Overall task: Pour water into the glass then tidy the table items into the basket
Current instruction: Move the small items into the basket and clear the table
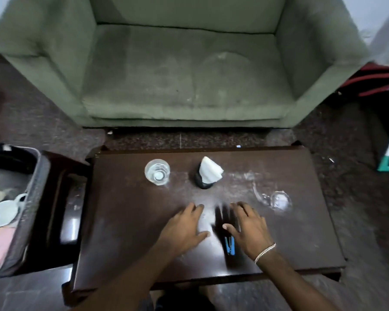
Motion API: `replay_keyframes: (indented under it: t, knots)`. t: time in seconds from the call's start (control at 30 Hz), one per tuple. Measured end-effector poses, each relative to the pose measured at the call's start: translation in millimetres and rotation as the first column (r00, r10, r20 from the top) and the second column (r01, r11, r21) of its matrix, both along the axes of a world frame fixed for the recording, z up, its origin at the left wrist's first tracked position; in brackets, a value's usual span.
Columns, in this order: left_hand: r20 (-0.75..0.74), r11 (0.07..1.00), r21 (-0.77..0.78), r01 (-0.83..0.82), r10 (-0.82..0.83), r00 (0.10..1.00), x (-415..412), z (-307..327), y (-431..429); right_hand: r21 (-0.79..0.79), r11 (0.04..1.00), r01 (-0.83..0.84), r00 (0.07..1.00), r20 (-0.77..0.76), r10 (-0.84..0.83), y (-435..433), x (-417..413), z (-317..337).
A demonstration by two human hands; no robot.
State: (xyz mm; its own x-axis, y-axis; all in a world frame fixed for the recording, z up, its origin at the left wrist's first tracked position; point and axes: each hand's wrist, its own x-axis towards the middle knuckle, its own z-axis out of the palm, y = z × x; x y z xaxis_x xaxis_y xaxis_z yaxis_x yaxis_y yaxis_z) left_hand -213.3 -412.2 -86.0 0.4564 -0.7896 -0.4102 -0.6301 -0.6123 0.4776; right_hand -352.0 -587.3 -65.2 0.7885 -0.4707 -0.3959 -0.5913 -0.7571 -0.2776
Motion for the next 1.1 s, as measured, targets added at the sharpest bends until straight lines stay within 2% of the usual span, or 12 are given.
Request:
replay_keyframes:
  t: [0.2,0.3,0.5,0.7,0.83,1.0,1.1]
  knots:
    - [-0.104,0.987,0.161,-0.003,0.020,0.994,-82.8,-39.1,-56.2,0.083,0.983,0.162,0.986,-0.064,-0.157,-39.2,-45.4,-35.9]
    - [-0.101,0.973,0.222,-0.068,0.092,0.991,-109.2,-58.4,-68.0,0.102,0.982,0.158,0.984,-0.098,-0.148,-43.1,-52.6,-52.8]
    - [-0.052,0.957,0.247,-0.155,0.172,0.984,-133.2,-75.2,-80.7,0.160,0.978,0.135,0.991,-0.015,-0.135,-41.0,-54.6,-75.1]
    - [-0.094,0.972,0.168,-0.164,0.181,0.979,-113.3,-67.2,-61.5,0.111,0.987,0.114,0.991,0.054,-0.120,-26.7,-43.2,-69.5]
    - [-0.080,0.957,0.080,-0.279,0.285,0.955,-74.8,-41.8,-26.3,0.112,0.992,0.064,0.990,0.120,-0.078,-1.2,-12.1,-45.3]
    - [-0.001,0.908,-0.026,-0.419,0.419,0.908,-8.8,1.3,42.4,0.194,0.974,-0.119,0.963,0.263,0.065,51.1,56.6,0.7]
    - [0.050,0.846,-0.095,-0.524,0.530,0.846,29.3,30.8,97.0,0.195,0.950,-0.243,0.929,0.327,0.171,94.5,105.0,29.4]
